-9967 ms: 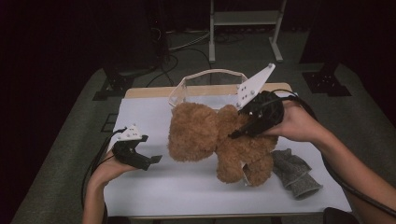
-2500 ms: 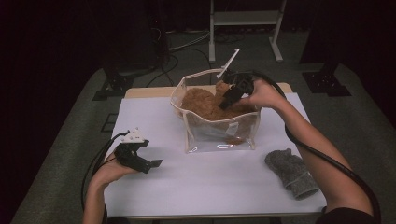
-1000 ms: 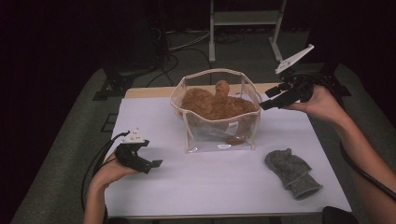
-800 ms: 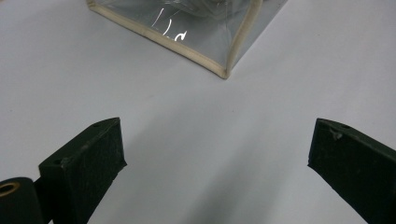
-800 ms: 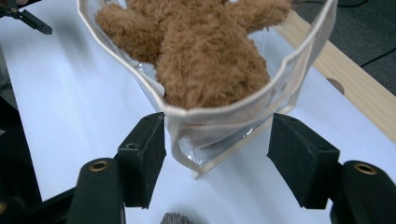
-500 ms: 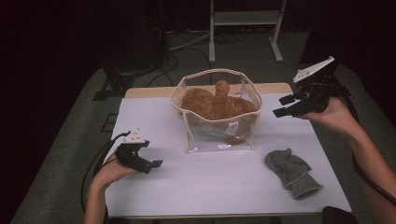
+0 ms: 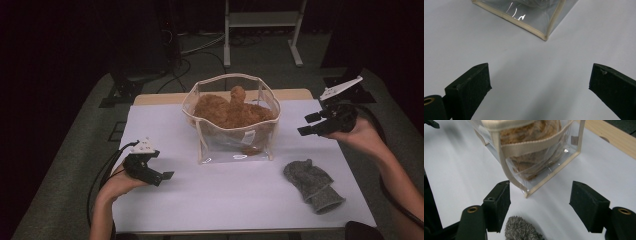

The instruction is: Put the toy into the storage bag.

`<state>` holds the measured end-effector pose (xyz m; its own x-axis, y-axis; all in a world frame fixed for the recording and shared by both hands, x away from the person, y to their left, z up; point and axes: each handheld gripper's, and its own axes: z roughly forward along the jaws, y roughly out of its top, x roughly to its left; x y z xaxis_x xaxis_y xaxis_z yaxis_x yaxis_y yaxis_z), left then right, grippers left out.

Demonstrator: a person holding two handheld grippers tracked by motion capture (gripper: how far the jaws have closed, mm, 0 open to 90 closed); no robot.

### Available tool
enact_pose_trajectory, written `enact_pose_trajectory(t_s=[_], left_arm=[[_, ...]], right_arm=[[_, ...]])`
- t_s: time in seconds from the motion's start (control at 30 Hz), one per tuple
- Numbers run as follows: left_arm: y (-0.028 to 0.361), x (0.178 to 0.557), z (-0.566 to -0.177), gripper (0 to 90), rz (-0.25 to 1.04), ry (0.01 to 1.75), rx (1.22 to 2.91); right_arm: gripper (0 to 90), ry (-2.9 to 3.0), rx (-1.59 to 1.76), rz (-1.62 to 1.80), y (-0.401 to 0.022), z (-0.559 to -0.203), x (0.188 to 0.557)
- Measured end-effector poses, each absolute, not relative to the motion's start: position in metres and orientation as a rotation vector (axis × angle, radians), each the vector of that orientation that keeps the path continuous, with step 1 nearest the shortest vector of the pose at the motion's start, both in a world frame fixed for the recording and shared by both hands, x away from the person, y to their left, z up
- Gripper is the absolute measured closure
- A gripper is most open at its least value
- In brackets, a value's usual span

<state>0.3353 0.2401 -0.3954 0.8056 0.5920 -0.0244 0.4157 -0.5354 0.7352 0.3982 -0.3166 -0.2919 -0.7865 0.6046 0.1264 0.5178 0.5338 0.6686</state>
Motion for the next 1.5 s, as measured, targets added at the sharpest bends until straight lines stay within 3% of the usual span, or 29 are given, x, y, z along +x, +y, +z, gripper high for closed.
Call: enact_pose_trajectory(t_s=[1.5], left_arm=[[0.239,0.336,-0.397,2.8,0.281,0.735,2.228]], right_arm=[[27.2,2.634,1.185,1.157,-0.352,-0.380,0.378]])
